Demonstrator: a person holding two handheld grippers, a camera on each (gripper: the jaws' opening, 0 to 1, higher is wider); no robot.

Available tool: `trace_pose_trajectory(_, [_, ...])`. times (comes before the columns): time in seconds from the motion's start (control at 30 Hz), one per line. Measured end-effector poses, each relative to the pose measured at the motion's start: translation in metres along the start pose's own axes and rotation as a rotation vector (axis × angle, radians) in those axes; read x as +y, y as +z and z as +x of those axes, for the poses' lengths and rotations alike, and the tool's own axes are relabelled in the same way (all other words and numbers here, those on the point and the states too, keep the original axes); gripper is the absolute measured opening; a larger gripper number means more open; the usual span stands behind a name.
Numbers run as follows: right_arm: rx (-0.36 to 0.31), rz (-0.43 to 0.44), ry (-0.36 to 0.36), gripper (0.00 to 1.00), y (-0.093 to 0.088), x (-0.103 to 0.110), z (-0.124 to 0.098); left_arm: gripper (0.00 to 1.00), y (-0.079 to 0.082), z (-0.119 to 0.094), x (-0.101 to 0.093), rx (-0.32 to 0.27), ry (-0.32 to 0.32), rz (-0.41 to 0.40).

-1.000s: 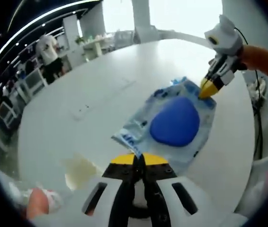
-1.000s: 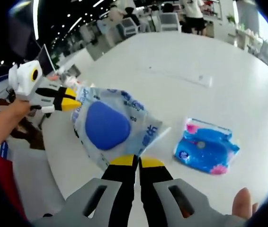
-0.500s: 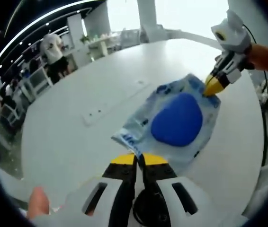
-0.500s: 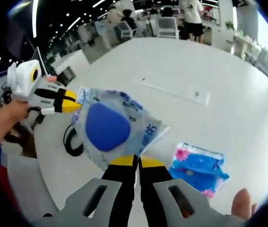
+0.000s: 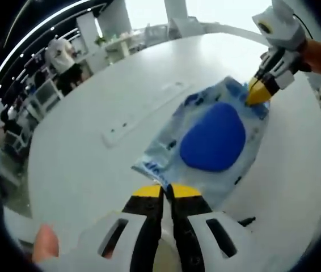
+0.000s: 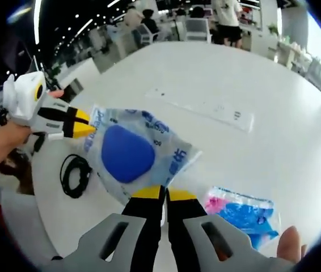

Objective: Arrange the tabletop items into an orderly group along one side of the table until the central work area is clear of visible clutter.

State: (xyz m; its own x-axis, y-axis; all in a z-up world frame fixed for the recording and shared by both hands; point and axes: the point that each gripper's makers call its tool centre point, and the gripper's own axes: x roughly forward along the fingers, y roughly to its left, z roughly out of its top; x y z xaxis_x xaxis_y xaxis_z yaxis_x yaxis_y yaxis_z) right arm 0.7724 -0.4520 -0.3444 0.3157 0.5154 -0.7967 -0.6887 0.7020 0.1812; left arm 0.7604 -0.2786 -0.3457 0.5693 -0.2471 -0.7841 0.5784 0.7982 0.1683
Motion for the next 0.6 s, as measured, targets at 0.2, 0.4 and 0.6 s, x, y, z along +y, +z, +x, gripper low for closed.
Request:
trace_pose_trajectory(0.2, [0.028,0.002,0.000,0.03,-0.006,-0.004,0.013,0.02,-0.008,0.012,0.000,0.040,0.002,0.032])
trace_pose_trajectory(0.4, [0.053,0.004,0.009,0.03,-0.010,-0.002,0.021,0.02,-0.016,0.017,0.000,0.077,0.010,0.067])
trace_pose_trajectory(0.6, [0.092,0.017,0.021,0.03,-0.018,0.000,0.024,0.02,-0.021,0.019,-0.003,0.106,-0.001,0.090])
